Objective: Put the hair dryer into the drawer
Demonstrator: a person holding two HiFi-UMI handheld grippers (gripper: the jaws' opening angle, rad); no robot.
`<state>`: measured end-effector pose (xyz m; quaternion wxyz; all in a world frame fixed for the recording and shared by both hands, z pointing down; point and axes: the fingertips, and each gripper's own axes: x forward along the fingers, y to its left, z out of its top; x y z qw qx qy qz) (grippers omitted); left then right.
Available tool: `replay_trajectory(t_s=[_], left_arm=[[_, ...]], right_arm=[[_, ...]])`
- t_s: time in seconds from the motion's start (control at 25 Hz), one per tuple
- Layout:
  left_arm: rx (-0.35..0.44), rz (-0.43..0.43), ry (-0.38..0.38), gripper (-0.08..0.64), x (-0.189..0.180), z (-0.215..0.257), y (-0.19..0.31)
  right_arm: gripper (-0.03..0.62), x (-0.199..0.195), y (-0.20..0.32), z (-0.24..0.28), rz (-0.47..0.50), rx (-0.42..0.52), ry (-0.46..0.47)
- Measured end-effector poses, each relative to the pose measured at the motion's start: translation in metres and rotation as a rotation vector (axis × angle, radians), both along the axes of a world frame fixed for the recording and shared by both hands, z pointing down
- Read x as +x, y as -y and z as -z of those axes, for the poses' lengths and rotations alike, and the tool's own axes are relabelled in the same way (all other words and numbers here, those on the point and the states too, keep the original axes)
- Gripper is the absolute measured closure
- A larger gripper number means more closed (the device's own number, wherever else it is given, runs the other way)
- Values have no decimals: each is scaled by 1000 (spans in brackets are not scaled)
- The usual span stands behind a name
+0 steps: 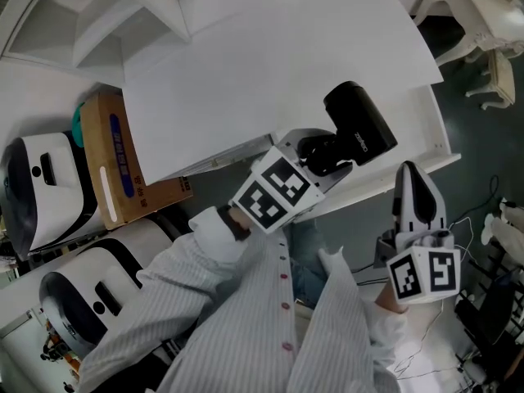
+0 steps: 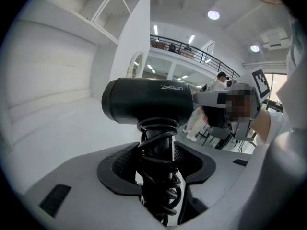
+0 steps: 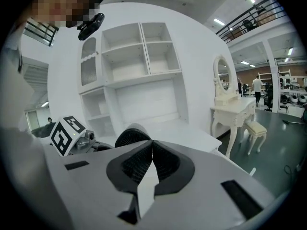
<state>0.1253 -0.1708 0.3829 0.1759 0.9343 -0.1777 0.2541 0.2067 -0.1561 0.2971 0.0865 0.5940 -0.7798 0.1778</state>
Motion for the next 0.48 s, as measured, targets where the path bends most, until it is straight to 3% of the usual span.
replay_trajectory(t_s=[0.48], left_arm=[[-102,-40,74,336,28,-93,-6]], right_arm=[[581,9,2,-48,-18,-76,6]])
